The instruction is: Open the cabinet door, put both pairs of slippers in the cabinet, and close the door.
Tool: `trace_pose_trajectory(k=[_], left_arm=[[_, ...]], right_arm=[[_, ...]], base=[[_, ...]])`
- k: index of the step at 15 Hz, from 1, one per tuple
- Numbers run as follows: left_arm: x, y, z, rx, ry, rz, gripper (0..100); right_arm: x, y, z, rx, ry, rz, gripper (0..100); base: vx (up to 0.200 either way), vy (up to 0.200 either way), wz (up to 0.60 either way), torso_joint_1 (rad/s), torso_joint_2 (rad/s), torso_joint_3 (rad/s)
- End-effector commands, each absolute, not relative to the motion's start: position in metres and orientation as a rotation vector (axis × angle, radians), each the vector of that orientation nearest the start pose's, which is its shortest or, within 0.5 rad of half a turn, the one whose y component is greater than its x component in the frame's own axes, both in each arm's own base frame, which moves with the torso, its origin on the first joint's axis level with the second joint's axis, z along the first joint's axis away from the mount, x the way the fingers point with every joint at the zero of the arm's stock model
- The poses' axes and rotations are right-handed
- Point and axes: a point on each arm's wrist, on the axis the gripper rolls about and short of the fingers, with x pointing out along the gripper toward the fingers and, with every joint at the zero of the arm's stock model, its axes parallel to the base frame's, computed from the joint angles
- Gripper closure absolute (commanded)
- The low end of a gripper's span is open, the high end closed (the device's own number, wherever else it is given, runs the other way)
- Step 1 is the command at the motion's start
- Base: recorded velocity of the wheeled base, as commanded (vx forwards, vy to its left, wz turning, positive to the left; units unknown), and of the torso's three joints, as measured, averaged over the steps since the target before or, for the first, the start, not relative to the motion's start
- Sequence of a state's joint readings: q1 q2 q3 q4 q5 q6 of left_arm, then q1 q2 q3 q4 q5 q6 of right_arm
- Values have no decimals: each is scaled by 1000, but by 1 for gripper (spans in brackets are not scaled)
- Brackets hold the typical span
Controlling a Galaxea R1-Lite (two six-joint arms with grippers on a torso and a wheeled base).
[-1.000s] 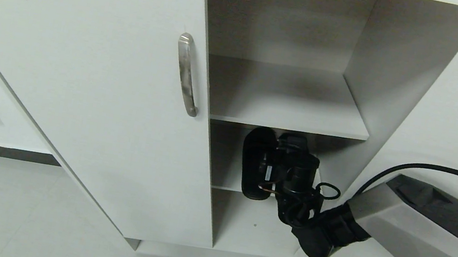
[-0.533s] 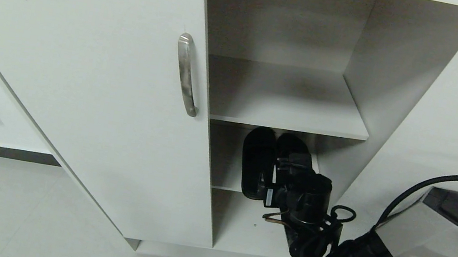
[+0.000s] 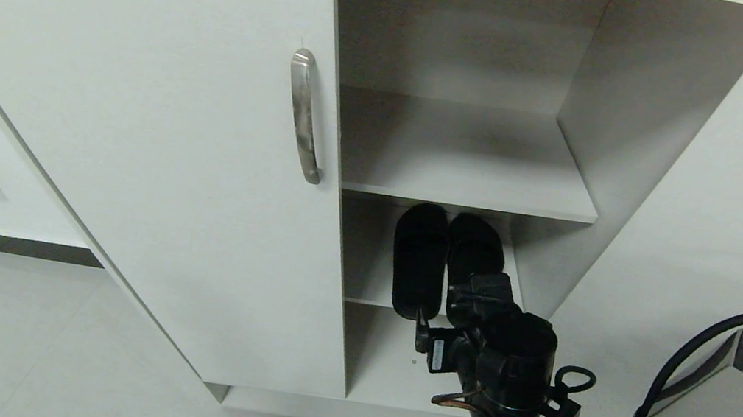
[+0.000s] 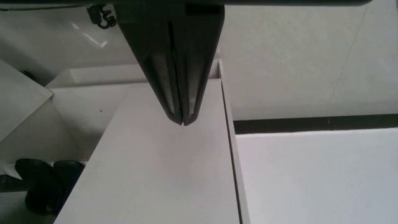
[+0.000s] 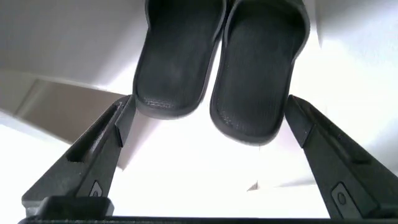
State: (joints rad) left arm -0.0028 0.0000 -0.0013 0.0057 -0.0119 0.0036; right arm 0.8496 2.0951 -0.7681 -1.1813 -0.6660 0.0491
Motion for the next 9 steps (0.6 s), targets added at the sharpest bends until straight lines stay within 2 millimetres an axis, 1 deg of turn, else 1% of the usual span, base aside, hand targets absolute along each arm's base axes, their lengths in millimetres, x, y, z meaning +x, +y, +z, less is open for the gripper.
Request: trace_pose_trajectory(k=[1, 3, 9], left_arm=[[-23, 0, 75, 3, 5, -15, 100], [-23, 0, 75, 3, 6, -14, 100], [-23, 0, 75, 2, 6, -12, 100]], right_arm=[[247, 264, 95, -53, 111, 189, 0], [246, 262, 93, -56, 118, 187, 0], [246, 262, 93, -45, 121, 184, 0]], base=[[-200, 0, 0, 12, 7, 2], [-200, 0, 0, -5, 2, 9], [0, 0, 0, 0, 0, 0]])
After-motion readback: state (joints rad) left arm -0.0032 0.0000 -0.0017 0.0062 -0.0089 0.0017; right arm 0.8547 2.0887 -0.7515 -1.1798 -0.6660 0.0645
